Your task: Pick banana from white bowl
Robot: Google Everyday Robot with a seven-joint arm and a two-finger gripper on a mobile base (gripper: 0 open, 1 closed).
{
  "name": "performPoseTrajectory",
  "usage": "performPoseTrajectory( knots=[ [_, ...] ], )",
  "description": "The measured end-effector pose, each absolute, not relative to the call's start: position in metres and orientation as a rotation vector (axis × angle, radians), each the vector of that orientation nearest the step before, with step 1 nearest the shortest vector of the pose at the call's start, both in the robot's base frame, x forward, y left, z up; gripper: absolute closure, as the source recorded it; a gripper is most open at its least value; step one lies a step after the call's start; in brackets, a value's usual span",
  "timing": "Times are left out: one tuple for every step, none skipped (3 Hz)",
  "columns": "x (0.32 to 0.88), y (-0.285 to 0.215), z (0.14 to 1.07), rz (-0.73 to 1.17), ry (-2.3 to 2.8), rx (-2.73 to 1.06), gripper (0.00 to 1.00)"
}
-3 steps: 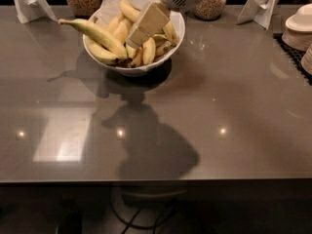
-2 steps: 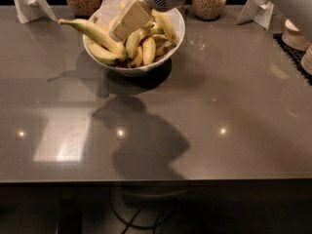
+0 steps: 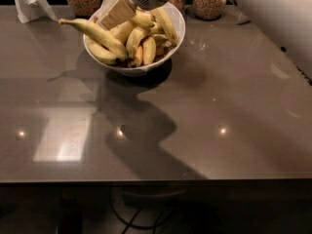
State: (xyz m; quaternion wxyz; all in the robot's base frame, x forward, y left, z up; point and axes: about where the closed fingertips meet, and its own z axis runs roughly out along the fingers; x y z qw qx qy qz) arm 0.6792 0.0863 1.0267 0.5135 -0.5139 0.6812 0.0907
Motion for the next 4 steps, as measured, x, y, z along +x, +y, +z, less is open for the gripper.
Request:
performPoseTrajectory(
  knots=[
    [0.699,0.085,1.017,0.201,1.668,-1.206,0.31],
    [0.719,0.075,1.006,0.172,1.719,-1.173,0.42],
    [0.735,0.062,0.992,0.156,1.773,-1.14,0.41],
    [0.746,0.055,0.98,0.155,1.814,-1.121,0.36]
  ],
)
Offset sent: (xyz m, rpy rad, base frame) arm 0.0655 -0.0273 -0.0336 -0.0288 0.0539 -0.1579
